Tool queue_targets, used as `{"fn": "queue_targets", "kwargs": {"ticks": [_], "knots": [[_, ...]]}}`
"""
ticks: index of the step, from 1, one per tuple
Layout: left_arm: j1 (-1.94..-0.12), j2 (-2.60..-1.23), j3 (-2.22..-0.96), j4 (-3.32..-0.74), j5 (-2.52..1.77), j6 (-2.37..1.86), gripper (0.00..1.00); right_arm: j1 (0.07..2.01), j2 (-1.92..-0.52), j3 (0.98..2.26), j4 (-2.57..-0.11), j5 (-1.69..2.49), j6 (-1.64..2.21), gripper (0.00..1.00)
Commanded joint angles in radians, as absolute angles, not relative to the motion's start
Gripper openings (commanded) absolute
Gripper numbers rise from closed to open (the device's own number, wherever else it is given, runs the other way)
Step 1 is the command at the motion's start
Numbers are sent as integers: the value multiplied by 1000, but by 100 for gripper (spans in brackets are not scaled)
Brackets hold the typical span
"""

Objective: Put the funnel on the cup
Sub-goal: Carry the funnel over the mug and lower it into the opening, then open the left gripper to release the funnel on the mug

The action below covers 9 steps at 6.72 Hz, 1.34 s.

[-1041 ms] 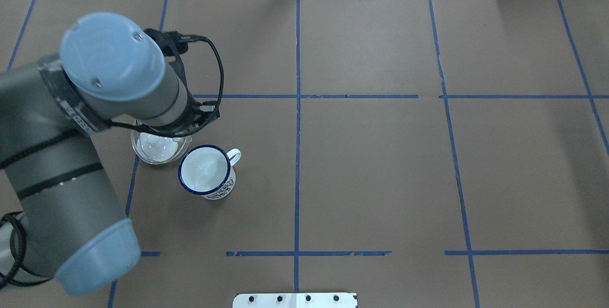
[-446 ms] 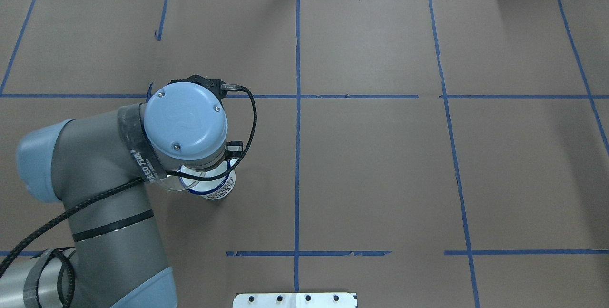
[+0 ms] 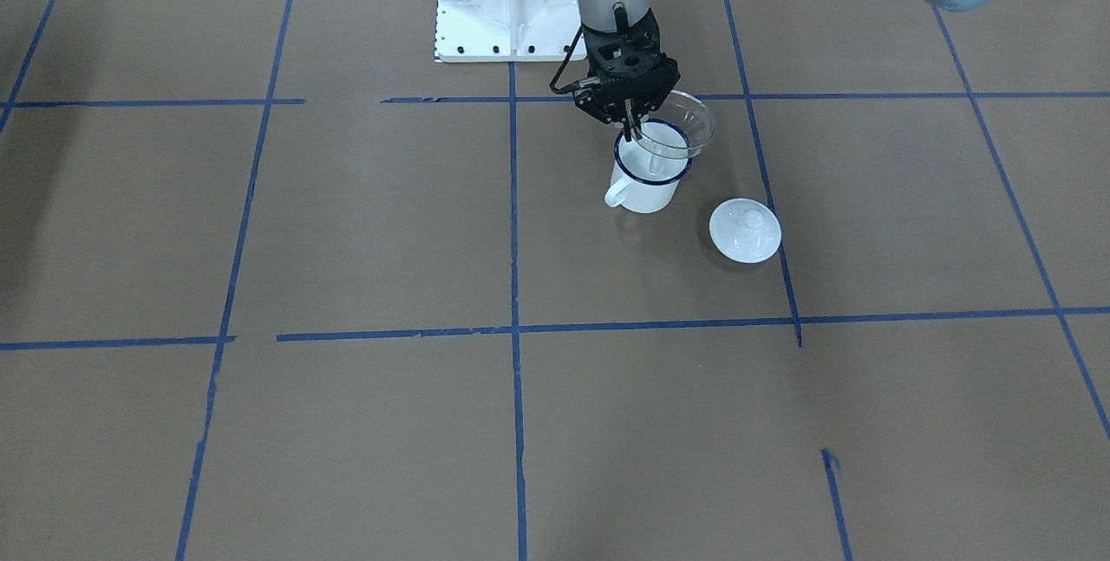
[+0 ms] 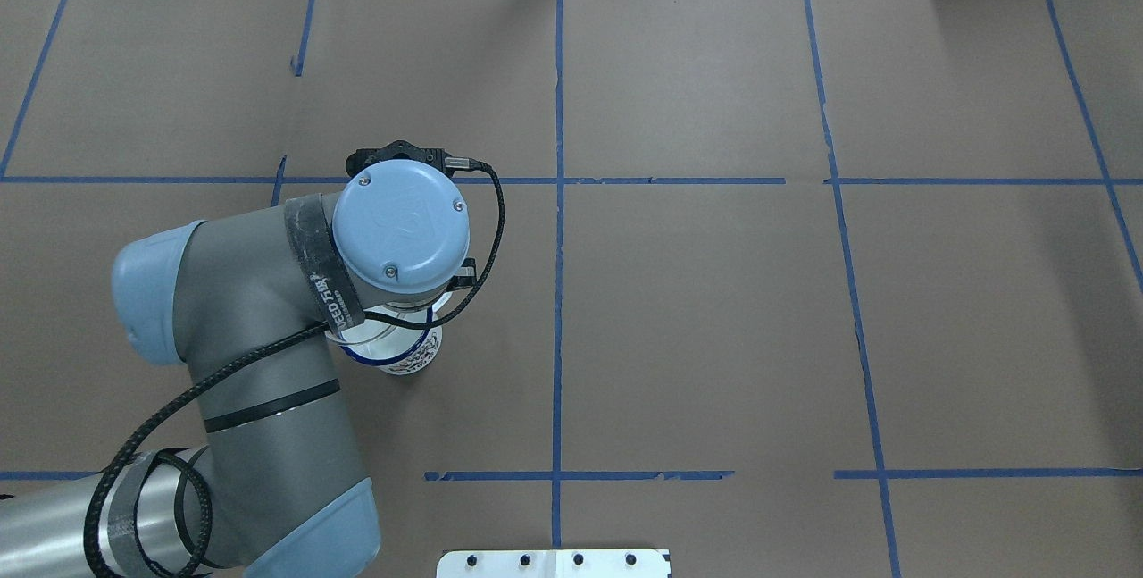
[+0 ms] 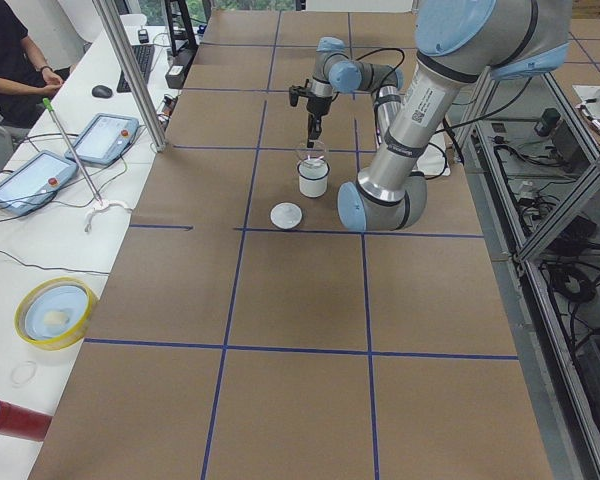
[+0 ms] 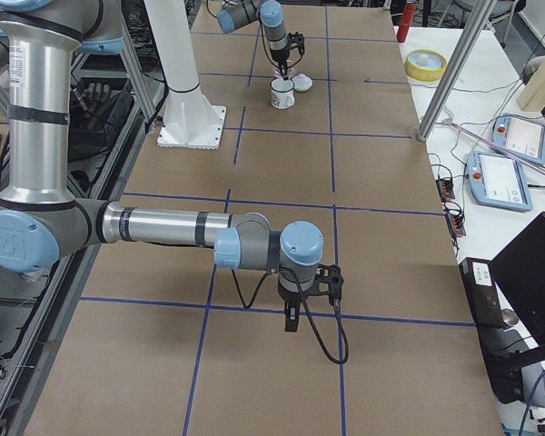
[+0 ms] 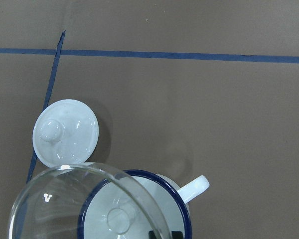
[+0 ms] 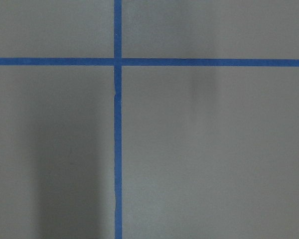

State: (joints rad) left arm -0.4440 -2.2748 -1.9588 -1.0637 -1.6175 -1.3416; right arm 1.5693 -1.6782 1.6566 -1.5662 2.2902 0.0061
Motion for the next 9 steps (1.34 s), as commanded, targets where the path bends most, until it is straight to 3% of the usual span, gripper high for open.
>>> {"fn": "queue_targets", "kwargs": {"ticks": [1,6,9], "knots": [[-416,-2270,-1907,-1116,-1602,-1350,100,1569,-1678,1657,-1566,2290,6,100],[-408,-2266,-1975,-1176,-1572,-1342,100,1569,-1678,1657,-1566,2290,6,100],[-649,-2240,-2036,-1264,-1767,-1143,100,1569,-1677,1657,-1566,2290,6,100]]}}
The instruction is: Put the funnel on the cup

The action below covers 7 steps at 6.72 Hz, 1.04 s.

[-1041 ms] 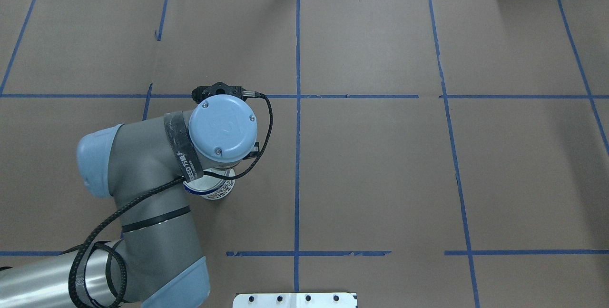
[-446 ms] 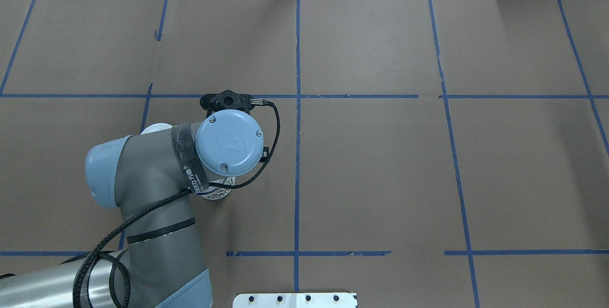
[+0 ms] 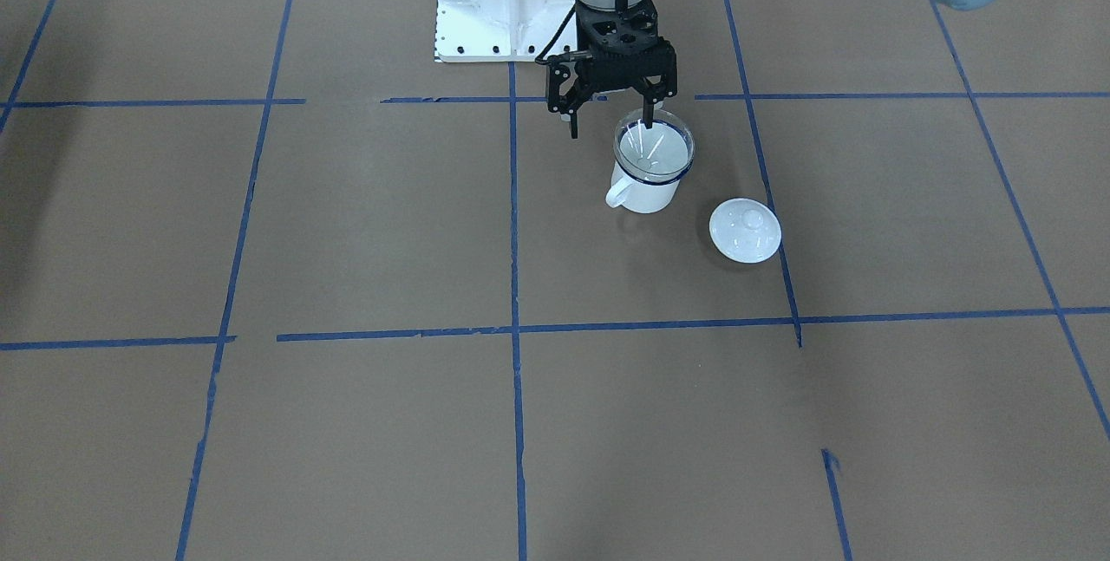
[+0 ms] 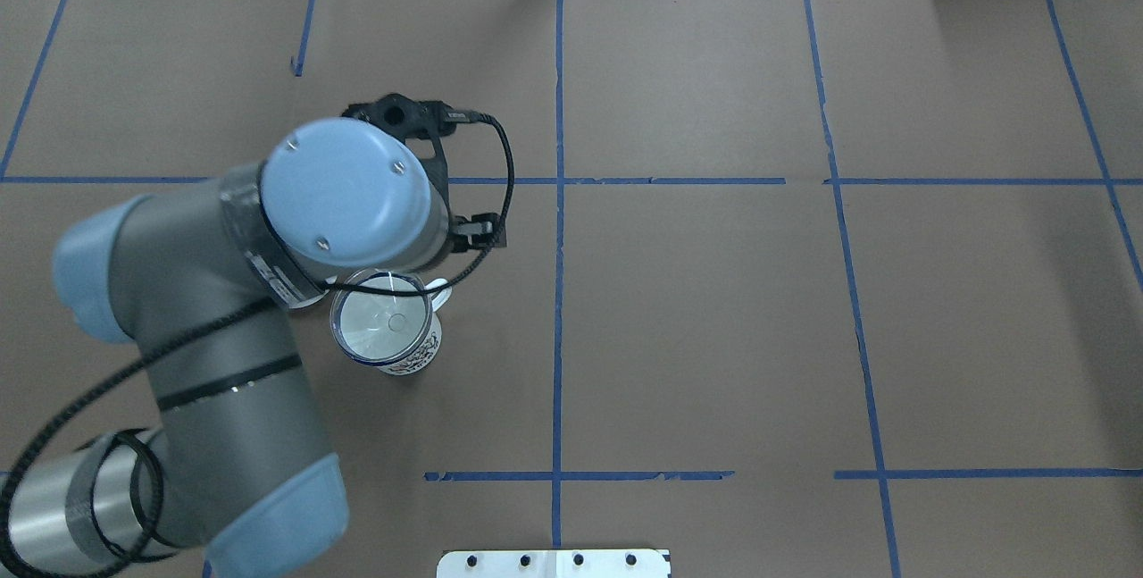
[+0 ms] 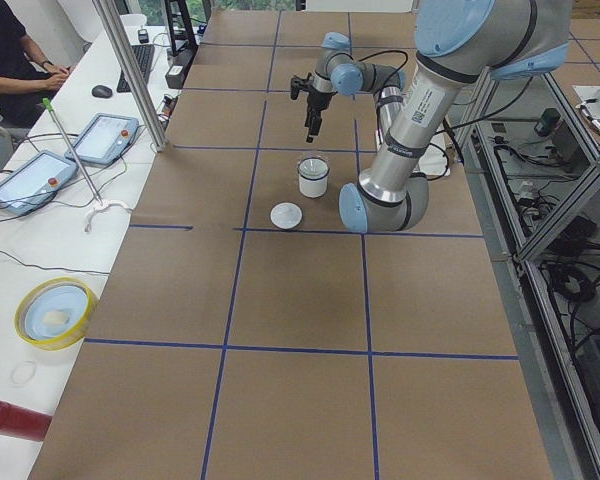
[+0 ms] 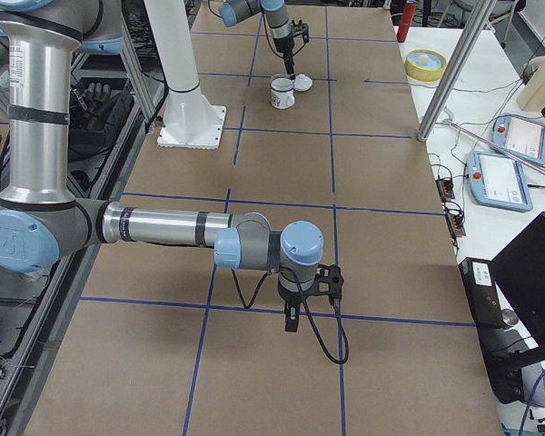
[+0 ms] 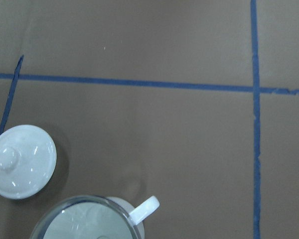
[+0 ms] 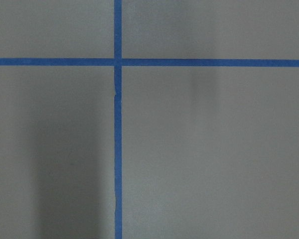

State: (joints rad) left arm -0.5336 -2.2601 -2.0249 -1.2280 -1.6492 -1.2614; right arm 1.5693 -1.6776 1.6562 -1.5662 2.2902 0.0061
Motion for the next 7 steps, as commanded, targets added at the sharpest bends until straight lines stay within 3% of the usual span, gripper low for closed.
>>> {"fn": "queue_targets", "kwargs": {"ticks": [1,3,7], "knots": [[-789,-2211,-2034,-1270,-1895,-965,100,1569,-1678,1655,-1566,2290,6,100],[-1027,-2087,-2008,-1275,-2087,-565,100,1569,-1678,1657,-1566,2290,6,100],[-1418,-1771,-1768,-1420,-2230,-42,100,1569,-1678,1657,-1566,2290,6,100]]}}
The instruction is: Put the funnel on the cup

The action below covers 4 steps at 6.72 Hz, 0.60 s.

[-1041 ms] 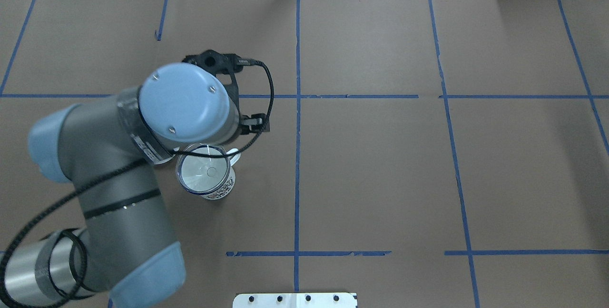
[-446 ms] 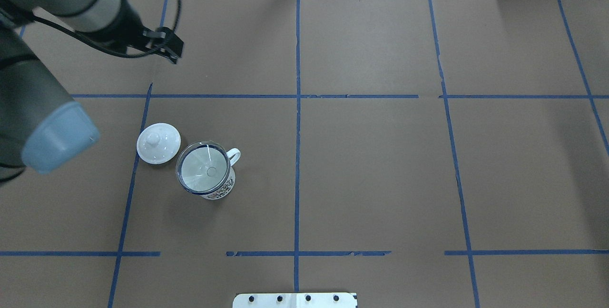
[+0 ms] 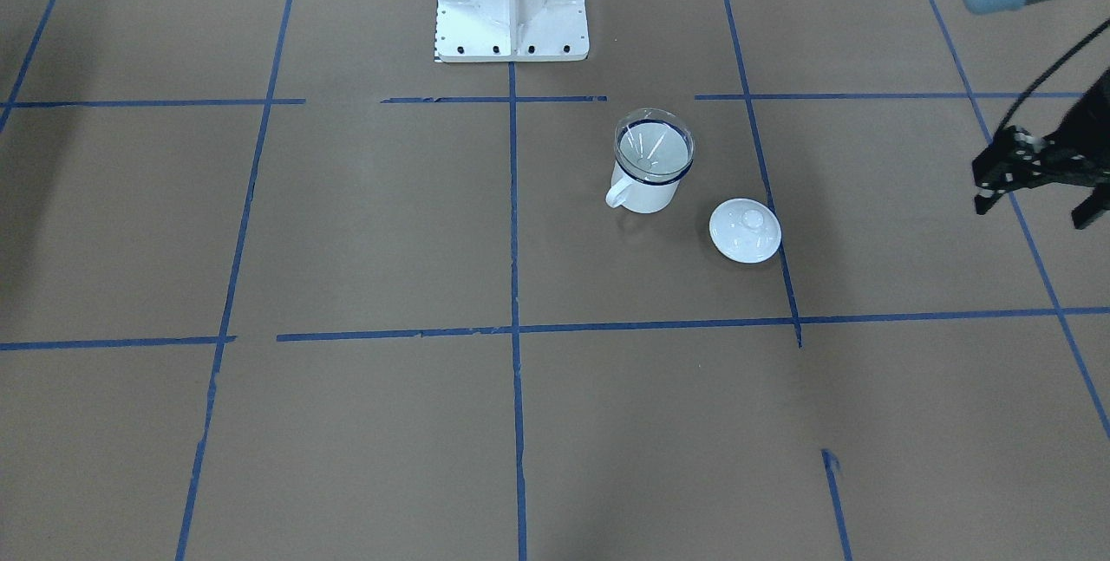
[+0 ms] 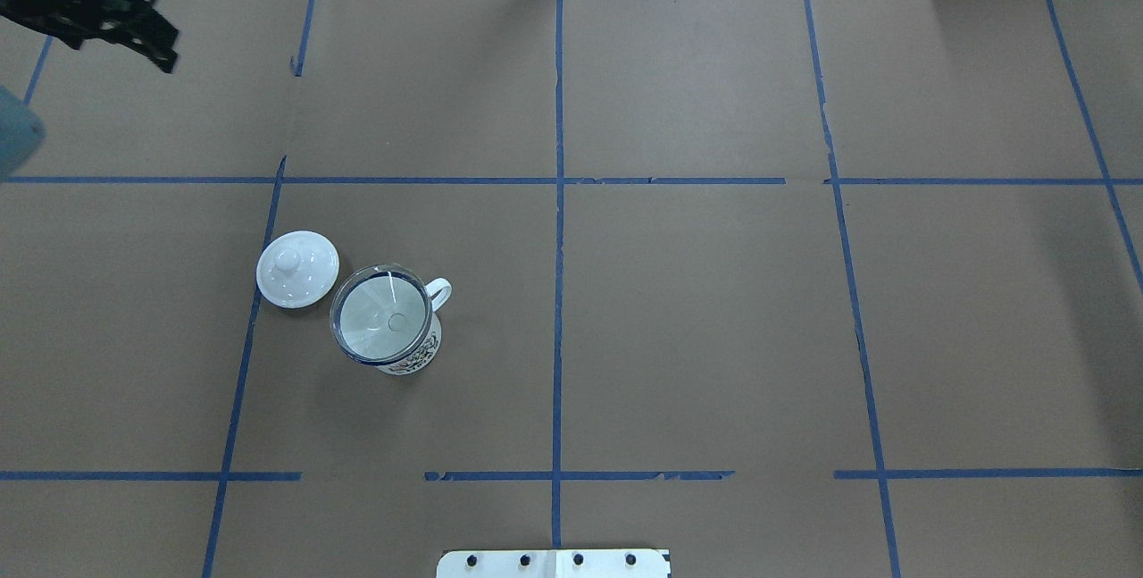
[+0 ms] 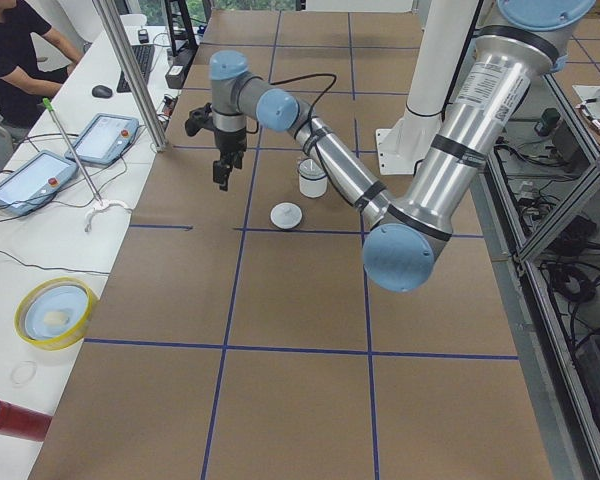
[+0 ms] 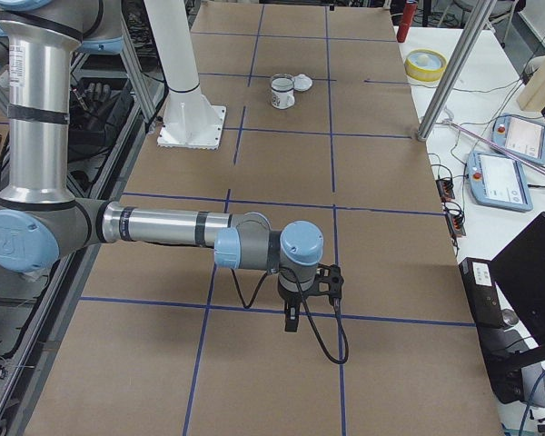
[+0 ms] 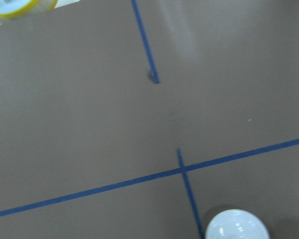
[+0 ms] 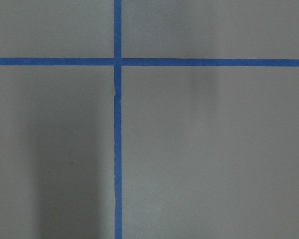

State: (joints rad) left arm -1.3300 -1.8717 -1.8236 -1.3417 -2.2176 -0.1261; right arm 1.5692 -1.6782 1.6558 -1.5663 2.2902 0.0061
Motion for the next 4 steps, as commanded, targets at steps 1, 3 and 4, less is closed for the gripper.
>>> {"fn": "queue_targets", "kwargs": {"ticks": [1,3,4], "knots": [[-1487,-1667,-1711,-1504,-2261,54,100,1569,-1678,1655,-1566,2290,6,100],[-1538,-1629,-1629,-1516,-2302,78,100,1569,-1678,1655,-1566,2290,6,100],[-1539,-1631,-1618,-1513,-2303,77,100,1569,-1677,1655,-1566,2290,6,100]]}}
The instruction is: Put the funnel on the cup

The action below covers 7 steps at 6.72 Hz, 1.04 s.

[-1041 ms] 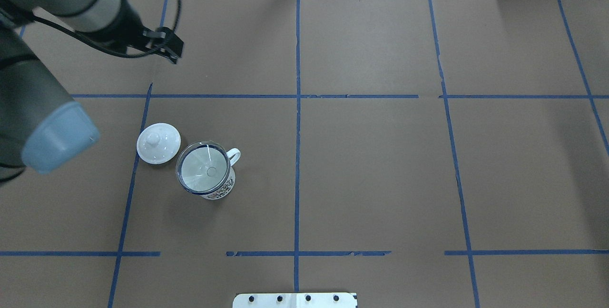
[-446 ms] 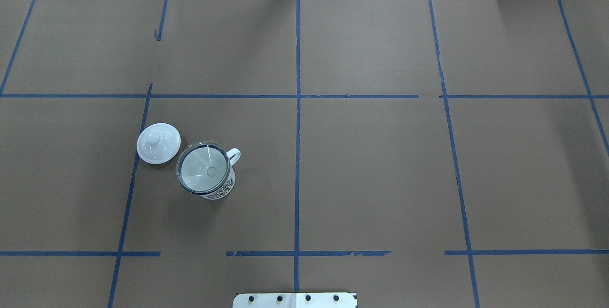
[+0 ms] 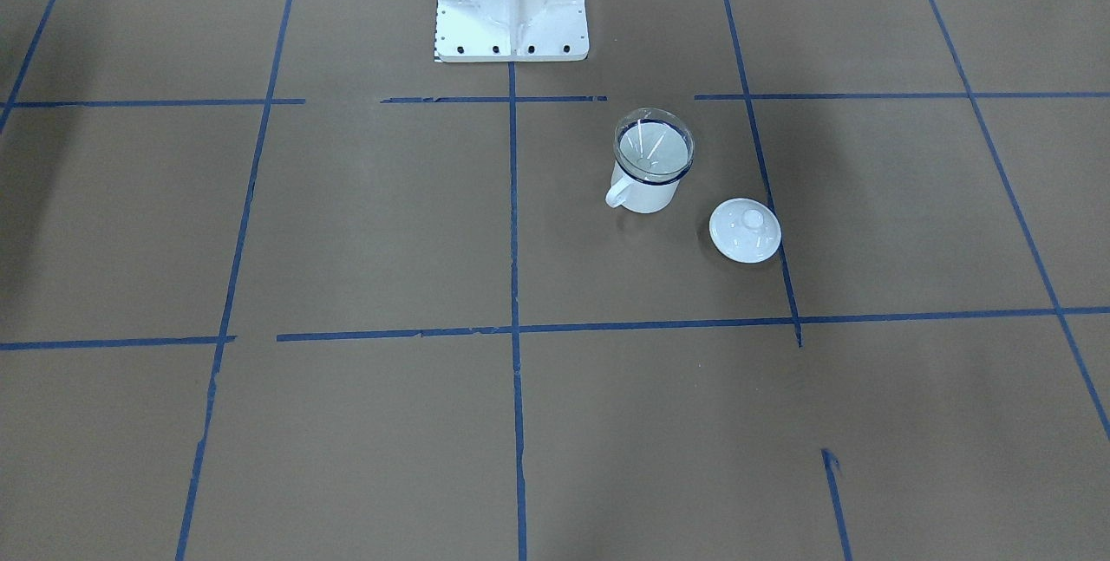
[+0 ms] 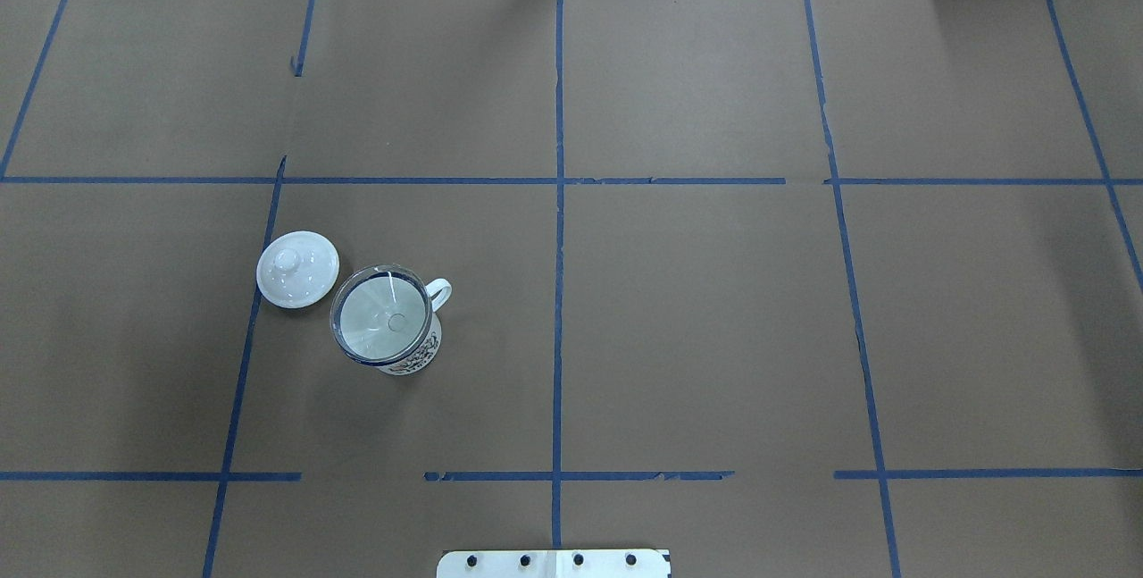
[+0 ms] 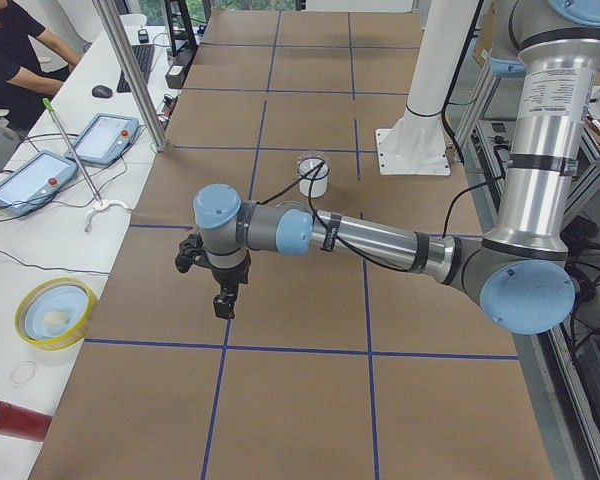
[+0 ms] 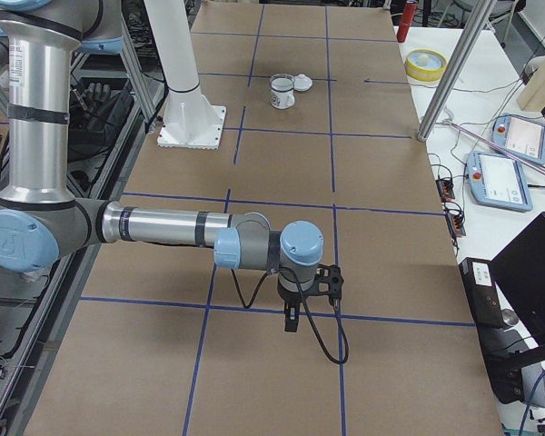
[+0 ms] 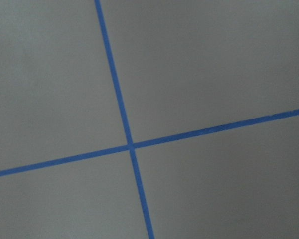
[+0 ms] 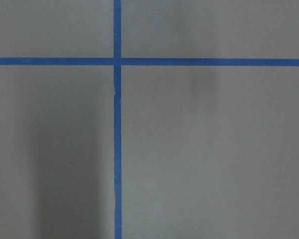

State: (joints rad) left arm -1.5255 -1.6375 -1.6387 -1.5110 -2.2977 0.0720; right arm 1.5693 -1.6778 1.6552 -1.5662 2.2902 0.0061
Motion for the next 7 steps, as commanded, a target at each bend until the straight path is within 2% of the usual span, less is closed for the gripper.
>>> {"fn": "queue_targets", "kwargs": {"ticks": [1,7], "knots": [[-1537,-1632,-1583,-1517,-2303,78,100,1569,-1678,1655,-1566,2290,6,100],[-1540,-1629,-1548,-1517,-2347,86,100,1569,-1678,1657,-1566,2290,6,100]]}}
